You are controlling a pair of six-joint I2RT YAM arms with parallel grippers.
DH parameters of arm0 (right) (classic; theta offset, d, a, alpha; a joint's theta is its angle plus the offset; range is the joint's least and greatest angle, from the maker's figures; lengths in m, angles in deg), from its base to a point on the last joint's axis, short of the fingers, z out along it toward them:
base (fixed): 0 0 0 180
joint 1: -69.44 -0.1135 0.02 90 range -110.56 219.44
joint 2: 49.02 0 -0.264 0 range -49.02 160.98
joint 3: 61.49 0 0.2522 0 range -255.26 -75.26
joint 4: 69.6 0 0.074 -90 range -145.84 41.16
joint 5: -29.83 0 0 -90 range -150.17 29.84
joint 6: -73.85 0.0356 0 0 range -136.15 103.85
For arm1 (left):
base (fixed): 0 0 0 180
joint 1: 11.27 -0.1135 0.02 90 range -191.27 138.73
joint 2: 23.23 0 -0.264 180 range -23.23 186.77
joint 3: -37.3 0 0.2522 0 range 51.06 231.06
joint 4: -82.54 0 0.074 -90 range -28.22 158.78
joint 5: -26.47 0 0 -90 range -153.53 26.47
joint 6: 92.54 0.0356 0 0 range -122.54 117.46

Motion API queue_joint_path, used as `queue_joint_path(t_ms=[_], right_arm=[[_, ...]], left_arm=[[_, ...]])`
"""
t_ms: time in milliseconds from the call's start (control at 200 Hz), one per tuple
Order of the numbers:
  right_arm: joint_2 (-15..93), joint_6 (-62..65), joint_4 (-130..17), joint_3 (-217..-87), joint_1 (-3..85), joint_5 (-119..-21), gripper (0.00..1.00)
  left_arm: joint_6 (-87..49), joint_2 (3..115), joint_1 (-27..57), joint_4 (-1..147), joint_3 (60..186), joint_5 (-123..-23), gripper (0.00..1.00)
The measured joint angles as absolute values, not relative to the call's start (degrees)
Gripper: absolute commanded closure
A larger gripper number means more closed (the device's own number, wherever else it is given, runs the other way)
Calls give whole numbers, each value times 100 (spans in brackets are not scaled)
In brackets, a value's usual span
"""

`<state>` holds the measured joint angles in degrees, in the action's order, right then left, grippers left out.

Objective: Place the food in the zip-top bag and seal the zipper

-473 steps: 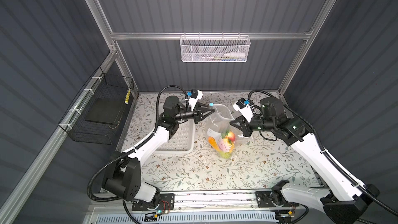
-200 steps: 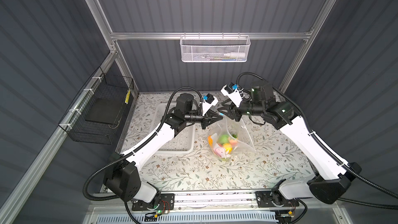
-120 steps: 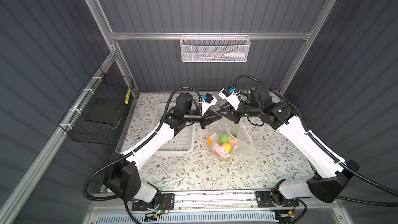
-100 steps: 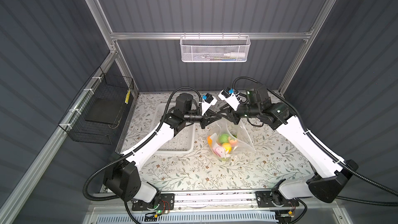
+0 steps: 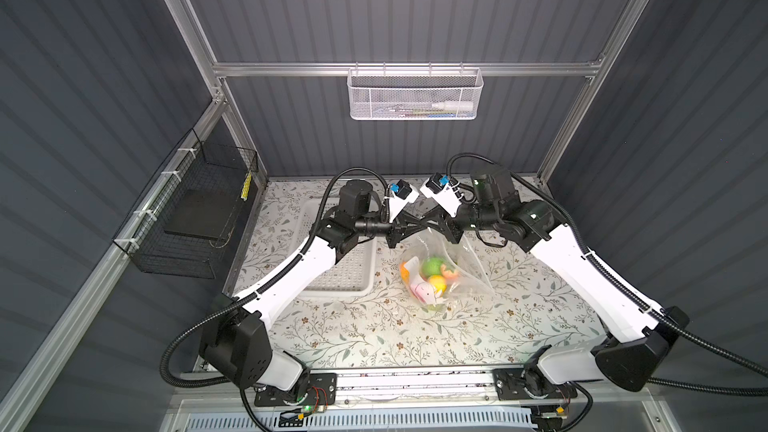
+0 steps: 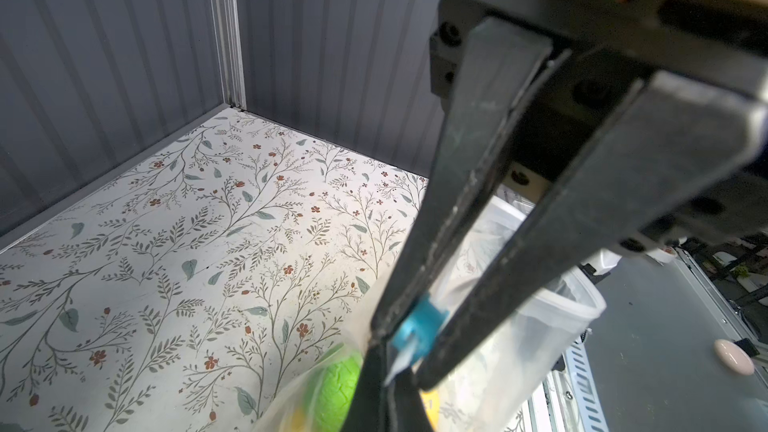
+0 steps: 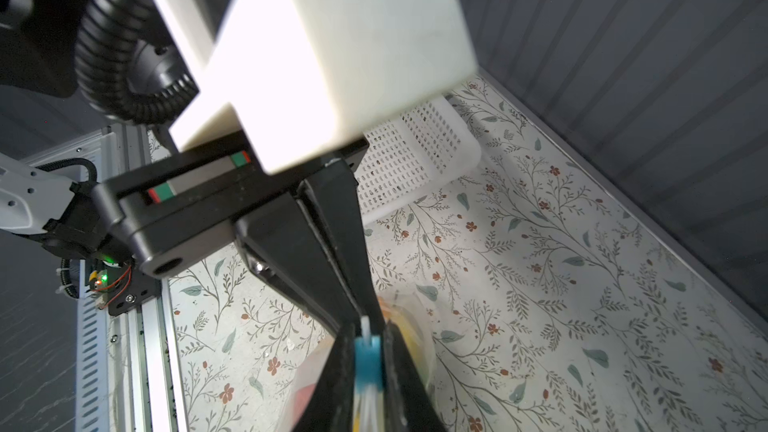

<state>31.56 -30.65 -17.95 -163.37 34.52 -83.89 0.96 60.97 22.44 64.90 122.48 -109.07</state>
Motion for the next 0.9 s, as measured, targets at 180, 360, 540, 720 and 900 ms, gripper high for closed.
queue_joint_path(t_ms=[180, 360, 540, 720, 900], right_arm=[[3099, -3054, -1808, -16293, 3459, -8389, 90], [2933, -3028, -1856, -16143, 3485, -8393, 98], [2821, -2969, -1970, -15974, 3500, -8400, 99], [2686, -2871, -2239, -15692, 3518, -8393, 98], [2507, -2792, -2399, -15437, 3518, -8350, 99]], left_arm=[[96, 6084, 2244, 6492, 12248, -10848, 100], [96, 6075, 2269, 6503, 12248, -10843, 100], [86, 6075, 2321, 6543, 12248, -10699, 100], [24, 5986, 2369, 6600, 12150, -10410, 100], [-15, 5874, 2422, 6676, 12019, -10240, 100]])
